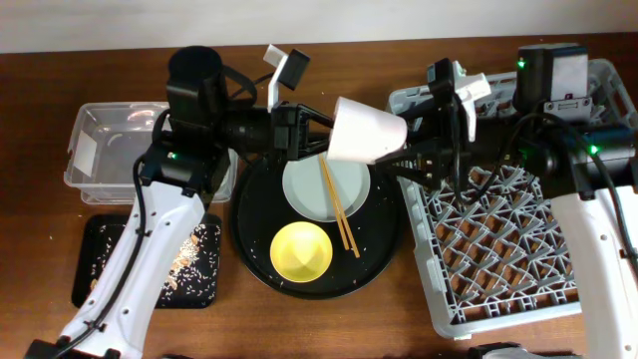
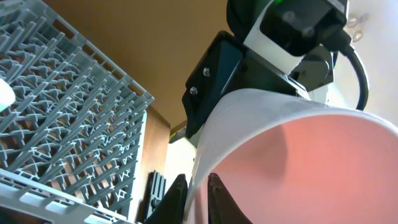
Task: Sort waste into correct bins and load items into the dishwasher rack
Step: 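Hand the pink cup from the left gripper to the right gripper, then lower the pink cup upside down into the dish rack with the right gripper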
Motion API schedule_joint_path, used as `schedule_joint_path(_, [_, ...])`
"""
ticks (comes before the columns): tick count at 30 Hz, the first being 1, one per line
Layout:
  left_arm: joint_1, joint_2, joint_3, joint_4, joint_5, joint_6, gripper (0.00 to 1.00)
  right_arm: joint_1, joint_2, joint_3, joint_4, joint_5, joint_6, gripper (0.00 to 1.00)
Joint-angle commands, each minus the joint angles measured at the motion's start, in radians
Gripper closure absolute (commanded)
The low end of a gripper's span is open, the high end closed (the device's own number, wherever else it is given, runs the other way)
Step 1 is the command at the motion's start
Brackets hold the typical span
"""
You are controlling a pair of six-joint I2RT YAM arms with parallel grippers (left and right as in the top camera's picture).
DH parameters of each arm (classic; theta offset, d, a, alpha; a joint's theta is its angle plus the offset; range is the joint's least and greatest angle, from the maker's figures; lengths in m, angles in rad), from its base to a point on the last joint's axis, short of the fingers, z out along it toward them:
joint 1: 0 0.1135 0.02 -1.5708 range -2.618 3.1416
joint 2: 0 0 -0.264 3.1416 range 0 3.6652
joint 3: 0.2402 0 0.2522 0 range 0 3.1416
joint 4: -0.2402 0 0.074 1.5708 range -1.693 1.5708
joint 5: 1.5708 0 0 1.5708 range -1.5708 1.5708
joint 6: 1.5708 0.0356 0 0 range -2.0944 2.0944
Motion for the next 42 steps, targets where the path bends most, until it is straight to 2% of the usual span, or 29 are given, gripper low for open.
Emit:
schedule_joint_path(1, [-0.047,-0.007,0.003,-0.03,0.096,0.09,0.88,-0.053,0.004,0.013,0.013,0.044,0.058,0.55])
schedule_joint_path(4, [-0.005,-0.005,0.003,-0.068,0.013,0.112,0.74,-0.083,0.003,0.013,-0.009,0.046,0.058,0.55])
schedule_joint_path(6, [0.027,-0.005,0.003,-0.069,-0.029,0.112,0.7,-0.101,0.003,0.013,-0.023,0.046,0.058,0.55])
schedule_joint_path(7, [0.043,-0.005,0.003,-0.069,-0.049,0.112,0.63,-0.114,0.003,0.013,-0.032,0.05,0.057,0.56])
schedule_joint_path(8, [0.07,-0.005,0.003,-0.08,-0.084,0.112,0.5,-0.133,0.003,0.013,-0.048,0.063,0.058,0.57])
schedule_joint_path(10, [0.119,-0.005,0.003,-0.122,-0.141,0.123,0.41,-0.152,0.003,0.013,-0.085,0.153,0.057,0.58])
schedule_joint_path(13, [0.158,-0.005,0.003,-0.255,-0.246,0.205,0.41,-0.158,0.003,0.013,-0.145,0.368,0.072,0.59])
schedule_joint_path(16, [0.159,-0.005,0.003,-0.426,-0.375,0.303,0.41,-0.158,0.003,0.013,-0.153,0.629,0.2,0.6])
schedule_joint_path(19, [0.159,-0.005,0.003,-0.536,-0.447,0.341,0.41,-0.158,0.003,0.013,-0.184,0.882,0.316,0.6])
schedule_joint_path(20, [0.159,-0.005,0.003,-0.593,-0.483,0.355,0.41,-0.158,0.003,0.013,-0.223,1.023,0.37,0.59])
schedule_joint_path(23, [0.154,-0.005,0.003,-0.688,-0.533,0.408,0.42,-0.158,0.011,0.01,-0.299,1.195,0.441,0.6])
schedule_joint_path(28, [0.111,-0.005,0.003,-0.746,-0.704,0.412,0.42,-0.158,0.056,-0.047,-0.322,1.223,0.443,0.6])
schedule_joint_path(36, [0.095,-0.005,0.003,-0.768,-0.727,0.412,0.42,-0.157,0.156,-0.129,-0.322,1.211,0.443,0.6])
schedule_joint_path(42, [0.095,-0.005,0.003,-0.776,-0.753,0.412,0.42,-0.157,0.167,-0.13,-0.415,1.167,0.443,0.6])
